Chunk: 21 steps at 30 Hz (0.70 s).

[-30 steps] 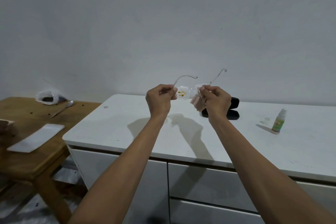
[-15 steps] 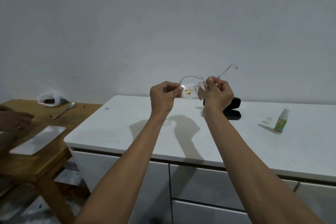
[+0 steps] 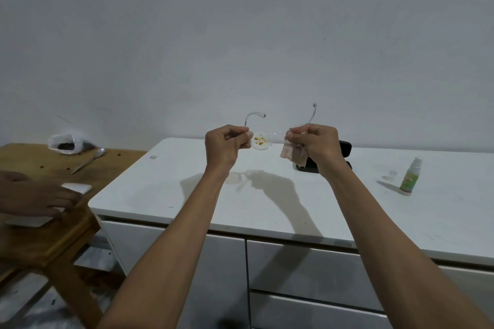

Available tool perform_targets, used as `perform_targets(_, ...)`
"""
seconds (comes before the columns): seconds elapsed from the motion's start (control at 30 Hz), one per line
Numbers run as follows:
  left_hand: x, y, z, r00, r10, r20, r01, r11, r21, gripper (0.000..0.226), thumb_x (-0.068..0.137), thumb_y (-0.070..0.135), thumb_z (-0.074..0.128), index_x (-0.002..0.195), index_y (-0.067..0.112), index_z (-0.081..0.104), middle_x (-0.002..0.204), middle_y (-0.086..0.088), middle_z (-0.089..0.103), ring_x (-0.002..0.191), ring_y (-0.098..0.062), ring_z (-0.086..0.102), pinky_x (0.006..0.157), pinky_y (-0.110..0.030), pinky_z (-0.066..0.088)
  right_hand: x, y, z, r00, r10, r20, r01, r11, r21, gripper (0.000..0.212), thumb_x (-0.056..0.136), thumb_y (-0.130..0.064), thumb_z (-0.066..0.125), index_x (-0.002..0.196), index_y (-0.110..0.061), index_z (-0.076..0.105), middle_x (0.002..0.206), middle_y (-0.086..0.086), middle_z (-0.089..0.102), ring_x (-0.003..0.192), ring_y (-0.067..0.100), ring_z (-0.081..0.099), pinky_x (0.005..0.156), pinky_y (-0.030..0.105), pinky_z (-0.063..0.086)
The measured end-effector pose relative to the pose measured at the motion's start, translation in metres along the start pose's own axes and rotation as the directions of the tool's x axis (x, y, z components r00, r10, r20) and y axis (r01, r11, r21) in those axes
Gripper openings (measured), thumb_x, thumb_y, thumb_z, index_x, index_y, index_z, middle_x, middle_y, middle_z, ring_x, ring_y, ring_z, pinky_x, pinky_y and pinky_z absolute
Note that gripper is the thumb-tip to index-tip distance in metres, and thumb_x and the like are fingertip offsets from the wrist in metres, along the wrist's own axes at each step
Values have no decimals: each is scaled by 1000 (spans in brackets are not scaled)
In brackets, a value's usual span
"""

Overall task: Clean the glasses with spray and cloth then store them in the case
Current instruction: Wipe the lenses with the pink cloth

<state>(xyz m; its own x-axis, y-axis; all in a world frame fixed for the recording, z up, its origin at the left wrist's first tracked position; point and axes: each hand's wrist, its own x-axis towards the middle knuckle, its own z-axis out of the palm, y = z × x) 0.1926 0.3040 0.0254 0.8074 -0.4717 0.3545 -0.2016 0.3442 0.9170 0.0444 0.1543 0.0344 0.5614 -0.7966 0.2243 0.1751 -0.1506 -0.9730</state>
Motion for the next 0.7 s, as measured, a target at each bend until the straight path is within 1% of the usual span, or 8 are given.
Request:
perform_targets(0.07, -1, 0, -2, 1000, -5, 13, 4, 1000, 22, 11, 79, -9, 77, 83, 1, 74, 65, -7, 72, 54, -18, 64, 64, -25, 59, -3, 4, 1, 998, -8, -60, 7, 1000, -5, 11, 77, -4, 86, 76, -12, 79, 78, 2, 76, 67, 11, 72, 67, 26, 56)
perform_targets(0.2, -3, 1, 0, 999, 17, 31, -18, 999, 40, 10, 79, -8, 78, 83, 1, 75, 68, -10, 73, 59, -22, 66, 66, -26, 60, -12, 2, 17, 941, -25, -338, 74, 988, 133, 6, 79, -4, 83, 82, -9, 81, 84, 5, 77, 66, 3, 72, 59, 20, 57)
perform_targets(0.3, -6, 4, 6, 998, 39, 43, -40, 999, 30, 10, 79, -8, 77, 82, 1, 75, 69, -11, 72, 59, -23, 66, 66, -28, 61, -13, -4, 35, 893, 65, -446, 123, 917, 380, 7, 81, 2, 81, 84, -5, 79, 94, 16, 76, 72, 19, 74, 58, 34, 64)
perform_targets(0.37, -7, 8, 12, 998, 52, 34, -53, 998, 26, 8, 80, -8, 77, 83, 0, 75, 70, -14, 72, 58, -21, 66, 68, -29, 61, -12, -10, 44, 877, 131, -462, 144, 846, 513, 6, 83, 4, 79, 86, 0, 77, 97, 19, 74, 75, 26, 72, 58, 38, 64)
perform_targets(0.43, -6, 10, 17, 997, 72, 22, -73, 997, 32, 8, 80, -7, 78, 84, -1, 75, 73, -16, 72, 58, -21, 67, 71, -32, 62, -10, -16, 50, 875, 153, -460, 154, 812, 563, 5, 86, 7, 76, 90, 5, 72, 88, 15, 71, 64, 14, 70, 53, 25, 59)
perform_targets(0.5, -5, 11, 22, 995, 96, 14, -96, 995, 34, 8, 79, -6, 79, 83, 0, 75, 75, -16, 72, 60, -21, 68, 75, -38, 63, -5, -17, 53, 872, 116, -475, 166, 844, 510, 7, 86, 6, 76, 91, 3, 73, 89, 10, 71, 57, 1, 67, 53, 15, 53)
perform_targets(0.6, -2, 9, 25, 995, 101, -15, -101, 995, 17, 9, 79, -6, 80, 83, 0, 75, 75, -14, 73, 62, -23, 70, 77, -44, 63, 4, -12, 48, 904, 60, -424, 125, 910, 395, 9, 82, -2, 83, 87, -6, 77, 96, 10, 77, 75, 10, 72, 69, 19, 55)
perform_targets(0.7, 0, 8, 19, 996, 82, -25, -82, 997, 6, 9, 79, -7, 79, 83, 0, 75, 73, -14, 72, 61, -23, 69, 74, -39, 63, 7, -7, 34, 957, 30, -288, 54, 959, 278, 9, 80, -6, 85, 83, -11, 78, 82, 4, 77, 74, 13, 73, 70, 20, 58)
